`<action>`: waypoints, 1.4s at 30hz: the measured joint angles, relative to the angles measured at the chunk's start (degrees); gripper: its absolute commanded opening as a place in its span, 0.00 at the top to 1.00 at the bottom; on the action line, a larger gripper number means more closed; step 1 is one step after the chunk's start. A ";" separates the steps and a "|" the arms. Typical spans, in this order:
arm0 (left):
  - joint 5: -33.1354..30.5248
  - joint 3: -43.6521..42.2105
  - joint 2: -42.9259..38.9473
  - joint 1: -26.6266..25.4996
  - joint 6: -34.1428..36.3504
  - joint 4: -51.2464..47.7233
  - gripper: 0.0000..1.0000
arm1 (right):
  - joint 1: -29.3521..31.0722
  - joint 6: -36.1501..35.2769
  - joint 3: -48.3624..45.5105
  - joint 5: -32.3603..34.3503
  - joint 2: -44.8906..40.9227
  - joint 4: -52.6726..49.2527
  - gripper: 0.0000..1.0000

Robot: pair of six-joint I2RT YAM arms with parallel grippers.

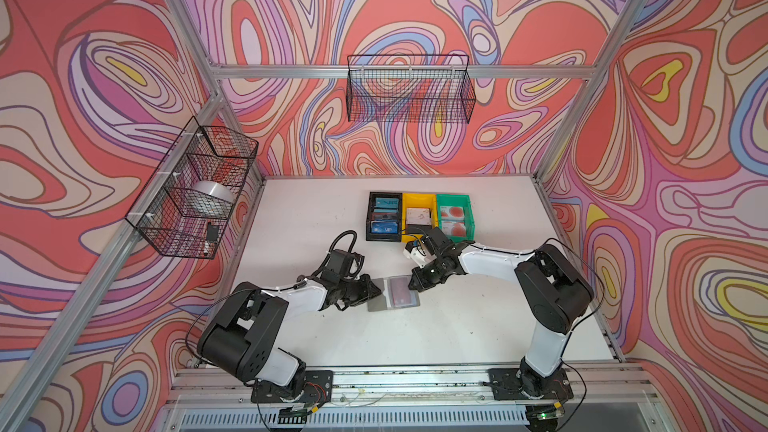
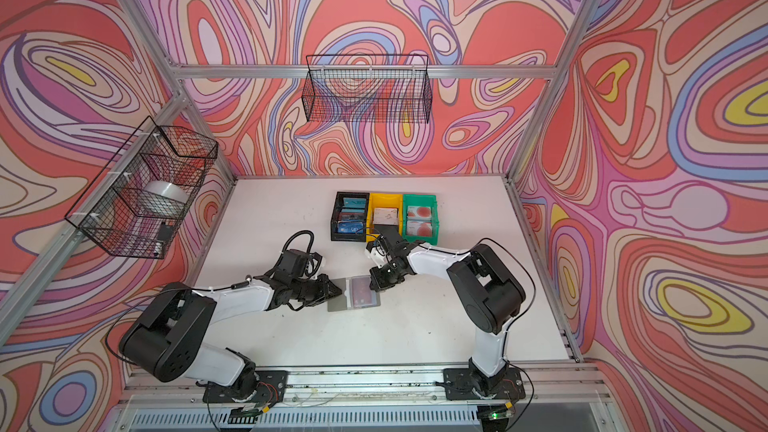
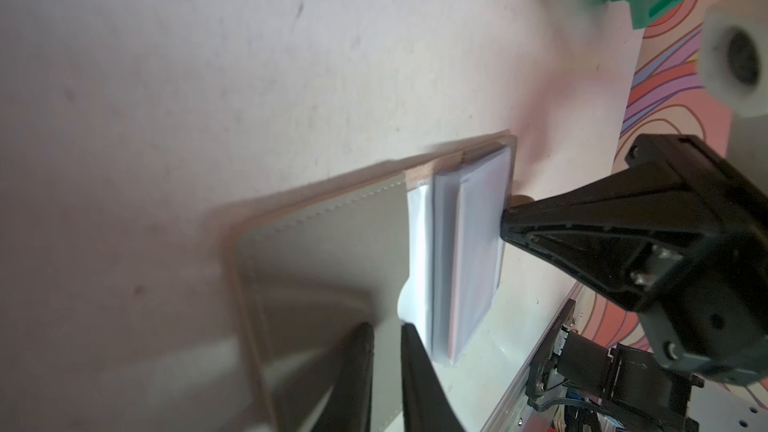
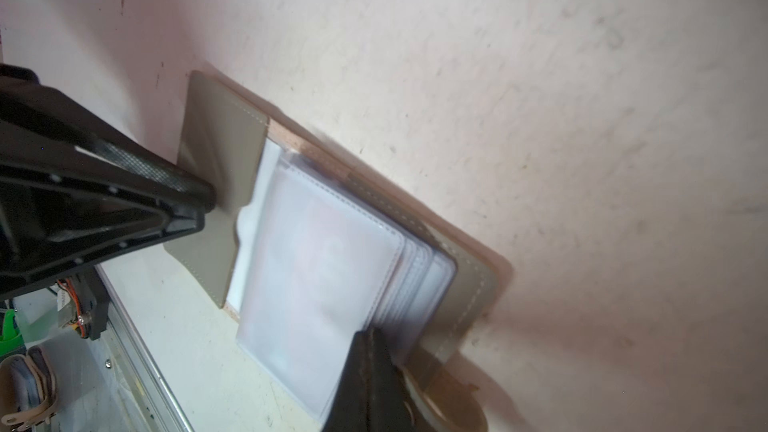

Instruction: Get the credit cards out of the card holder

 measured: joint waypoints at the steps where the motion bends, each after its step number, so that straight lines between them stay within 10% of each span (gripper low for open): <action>1: 0.02 -0.11 0.04 0.00 0.02 0.26 0.82 | 0.09 0.00 0.02 -0.15 0.09 0.20 0.97; 23: -0.52 -0.37 -3.26 0.70 1.92 -4.48 0.83 | 2.08 0.57 1.97 -1.07 2.32 1.73 0.98; 31: -3.34 3.72 -15.76 3.04 5.16 -17.84 0.63 | 2.10 0.66 1.97 -1.53 2.56 2.10 0.99; 42: 3.19 -4.74 -11.34 3.02 -0.79 -6.23 0.71 | 2.03 1.01 1.95 -1.97 2.71 2.32 0.99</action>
